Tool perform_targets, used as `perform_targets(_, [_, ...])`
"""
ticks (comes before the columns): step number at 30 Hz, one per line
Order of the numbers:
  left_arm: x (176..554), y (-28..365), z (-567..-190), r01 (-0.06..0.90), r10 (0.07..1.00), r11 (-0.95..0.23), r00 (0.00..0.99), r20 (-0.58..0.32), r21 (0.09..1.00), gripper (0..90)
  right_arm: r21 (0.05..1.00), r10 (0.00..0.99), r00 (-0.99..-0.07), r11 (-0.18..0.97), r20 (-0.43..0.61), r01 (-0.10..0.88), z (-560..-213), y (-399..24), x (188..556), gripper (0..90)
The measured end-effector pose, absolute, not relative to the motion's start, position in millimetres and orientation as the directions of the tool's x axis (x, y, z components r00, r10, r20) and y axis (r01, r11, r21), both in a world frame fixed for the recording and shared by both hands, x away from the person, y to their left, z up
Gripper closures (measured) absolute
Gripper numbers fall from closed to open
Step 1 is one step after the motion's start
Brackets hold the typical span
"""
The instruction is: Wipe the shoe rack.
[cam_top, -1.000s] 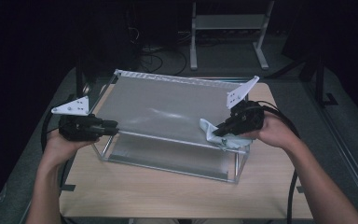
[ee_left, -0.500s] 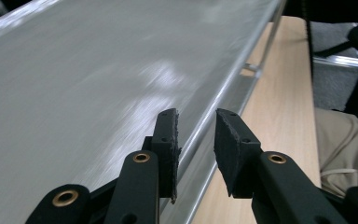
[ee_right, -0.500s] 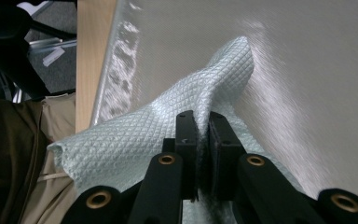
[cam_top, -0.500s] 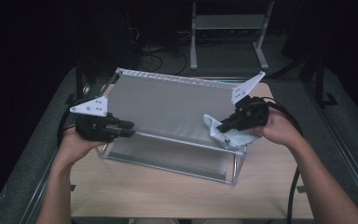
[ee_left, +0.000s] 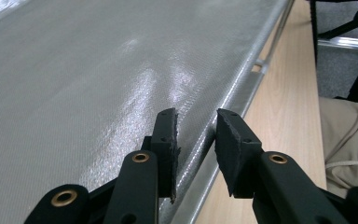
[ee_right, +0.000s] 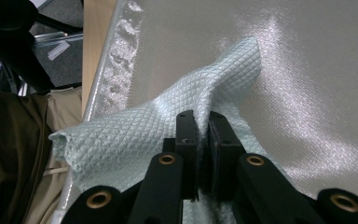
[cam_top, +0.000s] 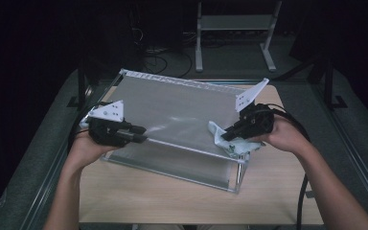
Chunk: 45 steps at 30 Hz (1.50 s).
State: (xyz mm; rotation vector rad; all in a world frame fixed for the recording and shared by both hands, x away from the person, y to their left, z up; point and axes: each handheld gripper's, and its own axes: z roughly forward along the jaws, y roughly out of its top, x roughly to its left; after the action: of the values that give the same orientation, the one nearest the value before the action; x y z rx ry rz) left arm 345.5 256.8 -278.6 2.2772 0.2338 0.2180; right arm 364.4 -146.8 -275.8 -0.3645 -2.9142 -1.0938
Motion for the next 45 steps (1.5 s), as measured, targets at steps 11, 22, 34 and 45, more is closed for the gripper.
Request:
perform_targets(11, [369.2, 275.6, -278.9, 0.163, 0.327, -0.621, 0.943, 0.064, 0.767, 68.4, 0.642, 0.150, -0.985, 0.747, 0.091, 0.173, -275.1, -121.5, 360.8, 83.9])
perform_targets(22, [354.7, 249.7, -277.3, 0.089, 0.211, -0.632, 0.976, 0.060, 0.770, 68.0, 0.647, 0.118, -0.990, 0.749, 0.080, 0.142, -272.6, -93.1, 359.4, 83.9])
perform_targets(34, [352.6, 234.3, -277.8, 0.068, 0.175, -0.659, 0.982, 0.064, 0.749, 67.8, 0.648, 0.143, -0.987, 0.746, 0.075, 0.157, -274.7, -95.6, 361.1, 84.1])
perform_targets(45, [370.5, 249.0, -276.4, 0.107, 0.234, -0.661, 0.970, 0.068, 0.743, 66.9, 0.645, 0.138, -0.989, 0.751, 0.056, 0.141, -274.9, -75.2, 361.2, 84.2])
